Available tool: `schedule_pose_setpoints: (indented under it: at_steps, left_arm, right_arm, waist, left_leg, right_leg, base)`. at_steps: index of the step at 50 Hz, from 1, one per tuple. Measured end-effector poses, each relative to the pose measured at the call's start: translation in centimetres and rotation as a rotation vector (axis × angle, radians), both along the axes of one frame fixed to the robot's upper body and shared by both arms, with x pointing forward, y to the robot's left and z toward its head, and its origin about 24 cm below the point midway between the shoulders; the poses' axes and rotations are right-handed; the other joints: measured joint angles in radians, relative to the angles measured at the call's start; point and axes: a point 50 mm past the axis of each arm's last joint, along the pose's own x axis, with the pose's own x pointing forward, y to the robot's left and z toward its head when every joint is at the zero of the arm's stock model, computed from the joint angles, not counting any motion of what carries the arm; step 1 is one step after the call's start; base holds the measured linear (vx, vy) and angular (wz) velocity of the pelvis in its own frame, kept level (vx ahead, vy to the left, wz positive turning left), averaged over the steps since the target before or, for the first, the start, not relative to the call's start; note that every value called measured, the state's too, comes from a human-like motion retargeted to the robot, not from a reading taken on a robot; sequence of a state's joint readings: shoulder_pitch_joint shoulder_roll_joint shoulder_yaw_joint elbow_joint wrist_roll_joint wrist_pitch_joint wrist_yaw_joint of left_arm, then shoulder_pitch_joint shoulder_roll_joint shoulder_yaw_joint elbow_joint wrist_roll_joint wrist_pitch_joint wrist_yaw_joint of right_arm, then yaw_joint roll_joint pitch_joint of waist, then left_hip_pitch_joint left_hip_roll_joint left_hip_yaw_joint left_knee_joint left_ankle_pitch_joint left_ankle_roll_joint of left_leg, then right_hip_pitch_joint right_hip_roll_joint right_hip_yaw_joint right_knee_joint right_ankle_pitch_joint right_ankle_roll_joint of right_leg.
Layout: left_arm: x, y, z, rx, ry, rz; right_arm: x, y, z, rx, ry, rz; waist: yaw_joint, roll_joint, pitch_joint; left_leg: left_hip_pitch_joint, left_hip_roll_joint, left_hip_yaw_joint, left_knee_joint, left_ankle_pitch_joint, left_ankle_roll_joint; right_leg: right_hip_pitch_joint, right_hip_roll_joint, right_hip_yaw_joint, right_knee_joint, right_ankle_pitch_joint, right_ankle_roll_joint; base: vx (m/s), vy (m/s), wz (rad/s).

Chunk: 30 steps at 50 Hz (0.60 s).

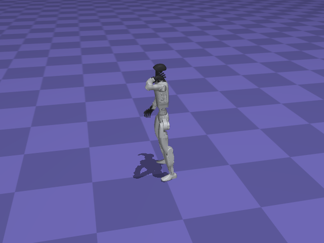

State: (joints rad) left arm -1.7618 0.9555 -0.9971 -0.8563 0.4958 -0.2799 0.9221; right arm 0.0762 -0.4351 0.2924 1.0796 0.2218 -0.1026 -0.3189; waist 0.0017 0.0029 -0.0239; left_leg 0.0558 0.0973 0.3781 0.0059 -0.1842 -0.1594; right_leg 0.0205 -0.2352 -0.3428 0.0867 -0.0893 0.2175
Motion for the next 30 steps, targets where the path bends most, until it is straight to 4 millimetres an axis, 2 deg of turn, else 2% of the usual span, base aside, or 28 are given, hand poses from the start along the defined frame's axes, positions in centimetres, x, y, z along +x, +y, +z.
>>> schedule_pose_setpoints:
  at_steps: [5,11,15,19,25,30]
  left_arm:
    - [-0.8,-0.9,0.9,-0.044,-0.031,-0.058]
    - [-1.4,-1.0,1.2,-0.047,-0.154,-0.036]
    - [-2.1,-1.0,0.9,-0.027,-0.279,-0.037]
    - [-2.7,-0.9,-0.2,0.050,-0.366,-0.098]
    - [-3.0,-0.6,-1.4,0.166,-0.378,-0.191]
    - [-2.7,-0.7,-1.0,0.138,-0.369,-0.169]
  right_arm:
    - [0.3,-0.9,0.4,-0.021,-0.013,-0.056]
    - [0.3,-0.9,0.9,0.028,-0.047,0.020]
    - [-0.6,-1.0,0.8,0.039,-0.011,0.083]
    - [-1.3,-1.2,0.8,0.012,0.017,0.126]
    - [-0.6,-0.9,1.0,-0.033,-0.032,0.132]
    - [1.2,0.3,1.2,-0.019,-0.095,0.164]
  waist:
    - [-0.074,0.040,-0.002]
    - [-0.110,0.085,-0.016]
    - [-0.106,0.110,-0.039]
    - [-0.077,0.126,-0.067]
    - [-0.030,0.100,-0.089]
    - [0.006,0.038,-0.084]
  left_leg:
    - [-0.009,0.004,0.019,-0.010,0.008,0.003]
    - [-0.024,0.008,0.046,-0.024,0.015,0.003]
    - [-0.033,0.009,0.061,-0.033,0.018,0.002]
    - [-0.042,0.026,0.077,-0.040,0.022,-0.008]
    - [-0.049,0.037,0.078,-0.038,0.019,-0.015]
    - [-0.045,0.027,0.063,-0.024,0.005,-0.010]
  right_leg:
    - [-0.021,0.008,0.014,-0.010,0.008,0.008]
    - [-0.054,0.018,0.035,-0.024,0.027,0.029]
    - [-0.073,0.024,0.045,-0.034,0.042,0.044]
    - [-0.096,0.045,0.053,-0.035,0.056,0.044]
    - [-0.098,0.060,0.053,-0.050,0.071,0.044]
    - [-0.084,0.044,0.044,-0.039,0.067,0.044]
  base:
    - [-0.03,-0.05,-0.19]
    - [-0.01,-0.02,-0.23]
    - [0.01,0.01,-0.19]
    - [0.01,-0.01,-0.18]
    - [0.00,0.01,0.00]
    - [0.01,0.09,0.14]
